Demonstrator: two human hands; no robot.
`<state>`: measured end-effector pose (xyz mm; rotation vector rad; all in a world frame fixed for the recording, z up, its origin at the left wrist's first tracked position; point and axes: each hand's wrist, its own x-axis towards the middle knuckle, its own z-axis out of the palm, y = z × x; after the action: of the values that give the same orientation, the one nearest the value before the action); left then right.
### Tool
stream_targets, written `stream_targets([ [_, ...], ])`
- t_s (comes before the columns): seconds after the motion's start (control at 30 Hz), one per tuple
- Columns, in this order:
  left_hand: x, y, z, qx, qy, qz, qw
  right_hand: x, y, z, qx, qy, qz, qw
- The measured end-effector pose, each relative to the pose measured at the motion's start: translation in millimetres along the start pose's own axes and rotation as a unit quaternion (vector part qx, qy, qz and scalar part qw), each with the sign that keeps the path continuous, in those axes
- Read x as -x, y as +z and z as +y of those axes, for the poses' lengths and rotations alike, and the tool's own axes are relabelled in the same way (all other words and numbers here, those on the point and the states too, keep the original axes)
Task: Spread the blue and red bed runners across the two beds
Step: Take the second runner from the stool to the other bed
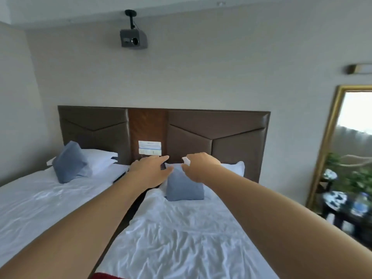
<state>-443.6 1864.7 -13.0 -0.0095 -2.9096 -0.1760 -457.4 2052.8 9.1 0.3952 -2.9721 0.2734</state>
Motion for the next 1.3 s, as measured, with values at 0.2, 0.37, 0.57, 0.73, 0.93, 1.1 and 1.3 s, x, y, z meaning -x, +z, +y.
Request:
stream_targets([
  [0.2,-11.9,11.8,171.1,0.031,0.223,-0.054,0.973,110.6,-49.7,143.9,0.068,0.205,0.046,0.975],
  [0.37,67.9,17.7,361.1,0.059,0.45,-0.065,0.889,290.1,-90.1,232.8,0.097,0.409,0.095,0.903],
  [0.57,272.4,-6.6,517.3,0.138,0.642,-0.107,0.746,548.7,-128.9,239.4,0.126,0.624,0.092,0.765],
  [0.73,446.8,-28.8,574.5,0.143,0.738,-0.109,0.651,741.3,-144.7,189.9,0.128,0.747,0.109,0.643],
  [0.93,619.4,-40.8,618.6,0.141,0.8,-0.119,0.571,912.4,-138.6,128.0,0.136,0.818,0.072,0.555],
  [1.1,726.4,-26.0,643.5,0.128,0.83,-0.108,0.531,1019.9,-105.9,108.6,0.148,0.834,0.025,0.531],
  [1.3,807.1,12.7,673.2,0.13,0.829,-0.168,0.518,1103.0,-73.3,126.9,0.11,0.853,0.046,0.509],
])
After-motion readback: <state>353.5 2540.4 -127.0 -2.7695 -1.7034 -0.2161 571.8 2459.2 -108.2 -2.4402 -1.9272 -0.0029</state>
